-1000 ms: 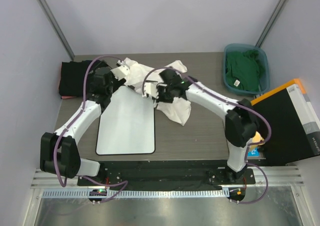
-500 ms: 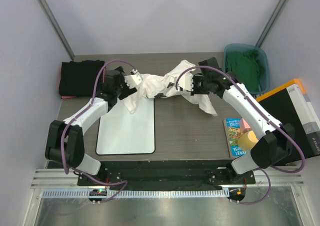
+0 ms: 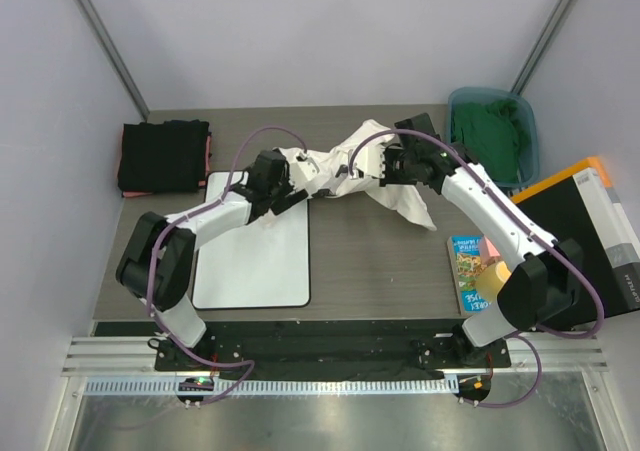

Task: Fold and stack the t-shirts

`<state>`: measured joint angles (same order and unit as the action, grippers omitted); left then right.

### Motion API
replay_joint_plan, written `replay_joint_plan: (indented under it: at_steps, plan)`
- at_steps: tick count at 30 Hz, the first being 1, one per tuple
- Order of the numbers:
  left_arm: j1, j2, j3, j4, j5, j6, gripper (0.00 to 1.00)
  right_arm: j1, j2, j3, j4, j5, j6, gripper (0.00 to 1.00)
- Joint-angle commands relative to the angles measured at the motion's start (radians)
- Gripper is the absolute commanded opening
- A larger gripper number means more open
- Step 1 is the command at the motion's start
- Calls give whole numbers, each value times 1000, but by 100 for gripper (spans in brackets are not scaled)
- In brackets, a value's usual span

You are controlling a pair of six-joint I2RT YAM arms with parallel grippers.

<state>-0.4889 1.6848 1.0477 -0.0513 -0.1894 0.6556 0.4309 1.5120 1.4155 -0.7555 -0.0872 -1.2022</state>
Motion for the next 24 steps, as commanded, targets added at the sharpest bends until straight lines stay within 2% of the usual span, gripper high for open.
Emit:
replay_joint_plan:
  at_steps: [1,7,24]
  plan:
    - [0,26,37,-22,-93,-108,100,-3,-3,42,48,9,15,1]
    - [-28,102,21,24,-217,-106,100,-7,16,79,56,0,32,1]
    - [-111,170,-18,45,-332,-106,100,-20,59,137,58,-26,44,1]
